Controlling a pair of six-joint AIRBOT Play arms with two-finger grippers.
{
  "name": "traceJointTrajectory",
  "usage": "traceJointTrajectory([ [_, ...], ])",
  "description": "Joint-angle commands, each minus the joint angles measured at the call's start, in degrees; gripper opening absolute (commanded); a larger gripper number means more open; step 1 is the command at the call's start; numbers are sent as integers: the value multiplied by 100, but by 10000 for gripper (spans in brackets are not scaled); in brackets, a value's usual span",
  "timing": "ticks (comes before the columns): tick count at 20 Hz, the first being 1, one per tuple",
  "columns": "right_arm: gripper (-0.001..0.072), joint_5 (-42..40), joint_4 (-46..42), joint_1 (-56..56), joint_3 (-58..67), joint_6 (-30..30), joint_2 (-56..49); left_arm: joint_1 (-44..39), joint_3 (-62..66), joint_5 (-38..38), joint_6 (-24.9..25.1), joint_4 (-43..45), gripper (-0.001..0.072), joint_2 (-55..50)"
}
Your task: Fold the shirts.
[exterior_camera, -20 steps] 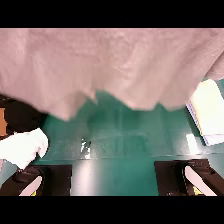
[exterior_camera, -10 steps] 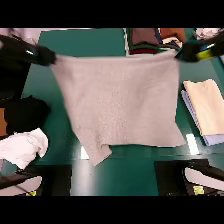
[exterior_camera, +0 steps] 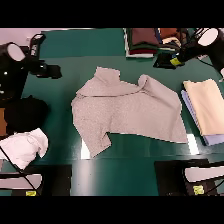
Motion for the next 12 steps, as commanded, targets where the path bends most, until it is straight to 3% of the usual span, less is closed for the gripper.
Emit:
traceJointTrajectory([
  [1,396,304,146,-42,-55,-129,219,321,-592,-608,-24,-168,474,472],
  [4,396,225,157,-42,-1014,-136,977,221,-2098,-306,-20,-551,502,1088],
  [7,396,42,256,-42,-1827,-136,1663,142,-3464,20,299,-1609,502,1340],
  [9,396,-94,260,-42,-2153,-133,1993,94,-4098,337,492,-2146,502,1329],
  [12,396,-251,258,-42,-2444,-131,2367,-199,-4533,807,487,-2251,502,1329],
])
